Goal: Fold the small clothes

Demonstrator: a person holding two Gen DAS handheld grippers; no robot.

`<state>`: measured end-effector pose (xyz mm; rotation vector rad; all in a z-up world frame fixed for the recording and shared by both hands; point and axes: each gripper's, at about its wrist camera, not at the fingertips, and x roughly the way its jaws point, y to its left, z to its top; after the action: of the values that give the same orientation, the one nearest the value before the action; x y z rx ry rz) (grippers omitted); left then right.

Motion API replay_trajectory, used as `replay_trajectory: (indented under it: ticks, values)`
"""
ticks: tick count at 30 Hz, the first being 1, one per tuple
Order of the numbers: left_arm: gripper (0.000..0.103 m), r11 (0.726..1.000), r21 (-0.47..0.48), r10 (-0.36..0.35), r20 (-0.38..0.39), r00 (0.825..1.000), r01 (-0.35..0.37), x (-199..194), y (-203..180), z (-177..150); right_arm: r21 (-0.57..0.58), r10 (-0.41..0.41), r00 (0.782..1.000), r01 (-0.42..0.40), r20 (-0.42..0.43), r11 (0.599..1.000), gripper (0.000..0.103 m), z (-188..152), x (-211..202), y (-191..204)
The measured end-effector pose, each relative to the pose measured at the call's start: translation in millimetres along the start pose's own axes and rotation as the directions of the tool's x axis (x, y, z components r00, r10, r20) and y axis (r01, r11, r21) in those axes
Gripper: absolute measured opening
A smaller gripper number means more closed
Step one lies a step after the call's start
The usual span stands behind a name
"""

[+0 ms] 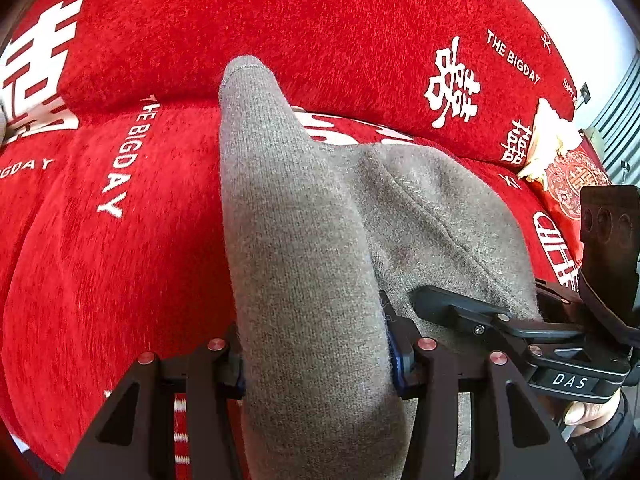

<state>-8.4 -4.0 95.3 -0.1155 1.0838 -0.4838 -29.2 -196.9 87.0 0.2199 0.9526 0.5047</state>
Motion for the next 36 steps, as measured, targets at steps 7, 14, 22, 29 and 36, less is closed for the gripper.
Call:
replay_trajectory:
  ticks: [7,14,22,29,36]
  values:
    - [0.051,1.0,-0.003,-0.003,0.006,1.0,0.003,-10,7,-21,-0.015,-0.006,1.0,0.006,-0.006,1.0,0.049,-15,0,16]
    - [0.051,1.0,-0.022,0.007,-0.002,1.0,-0.007,-11,20,-43,-0.032,-0.007,1.0,0.006,-0.029,0.999,0.049,-33,11,28]
    - [0.051,1.0,-0.021,0.001,0.015,1.0,-0.001,-13,24,-52,-0.038,-0.012,1.0,0.011,-0.022,0.999,0.049,-39,11,32]
    - [0.056,1.0,-0.022,-0.004,0.021,1.0,0.005,-13,28,-56,-0.007,-0.003,1.0,0.003,-0.025,1.0,0.052,-42,14,24]
    - [0.073,0.993,-0.071,0.101,0.077,0.992,-0.096,-49,42,-55,-0.008,-0.123,0.992,0.123,0.023,0.992,0.075,-45,-8,18]
